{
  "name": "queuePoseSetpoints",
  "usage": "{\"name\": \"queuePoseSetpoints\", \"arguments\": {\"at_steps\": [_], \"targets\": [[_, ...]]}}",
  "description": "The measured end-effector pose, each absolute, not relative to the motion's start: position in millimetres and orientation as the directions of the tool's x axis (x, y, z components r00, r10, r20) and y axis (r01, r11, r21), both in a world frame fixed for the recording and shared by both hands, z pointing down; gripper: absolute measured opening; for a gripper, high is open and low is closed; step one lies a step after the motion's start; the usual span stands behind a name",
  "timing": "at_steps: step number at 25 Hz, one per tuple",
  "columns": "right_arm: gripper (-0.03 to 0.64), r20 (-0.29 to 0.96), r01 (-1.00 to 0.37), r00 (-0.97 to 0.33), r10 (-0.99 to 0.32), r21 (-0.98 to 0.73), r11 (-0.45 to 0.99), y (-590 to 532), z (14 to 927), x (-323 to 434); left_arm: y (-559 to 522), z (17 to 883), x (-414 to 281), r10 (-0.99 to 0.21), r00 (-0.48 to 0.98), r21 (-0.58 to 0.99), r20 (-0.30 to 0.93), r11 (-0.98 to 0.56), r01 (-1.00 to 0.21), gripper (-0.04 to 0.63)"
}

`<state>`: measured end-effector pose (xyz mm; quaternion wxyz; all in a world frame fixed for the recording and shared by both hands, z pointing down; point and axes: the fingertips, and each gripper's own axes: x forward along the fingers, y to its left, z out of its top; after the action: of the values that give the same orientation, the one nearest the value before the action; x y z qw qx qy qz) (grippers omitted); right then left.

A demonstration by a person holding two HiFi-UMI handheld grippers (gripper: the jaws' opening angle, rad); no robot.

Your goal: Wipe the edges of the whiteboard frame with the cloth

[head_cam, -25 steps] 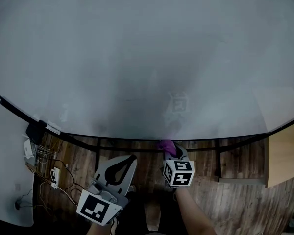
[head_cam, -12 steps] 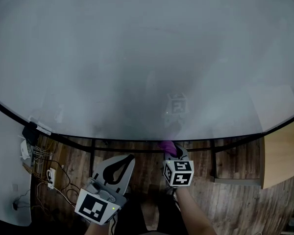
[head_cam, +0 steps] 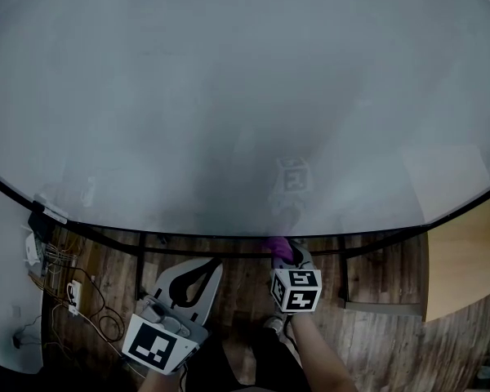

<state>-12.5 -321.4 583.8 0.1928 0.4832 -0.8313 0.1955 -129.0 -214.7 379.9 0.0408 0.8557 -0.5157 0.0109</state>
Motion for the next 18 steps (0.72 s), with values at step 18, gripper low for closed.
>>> {"name": "queuePoseSetpoints", "arguments": {"at_steps": [18], "targets": [[0.050,0.505,-0.891,-0.439,-0.743,-0.140,0.432,-342,585,77,-217,384,-55,-0.892,0.444,0.063,0.082,-0.440,-0.896,0.017]]}}
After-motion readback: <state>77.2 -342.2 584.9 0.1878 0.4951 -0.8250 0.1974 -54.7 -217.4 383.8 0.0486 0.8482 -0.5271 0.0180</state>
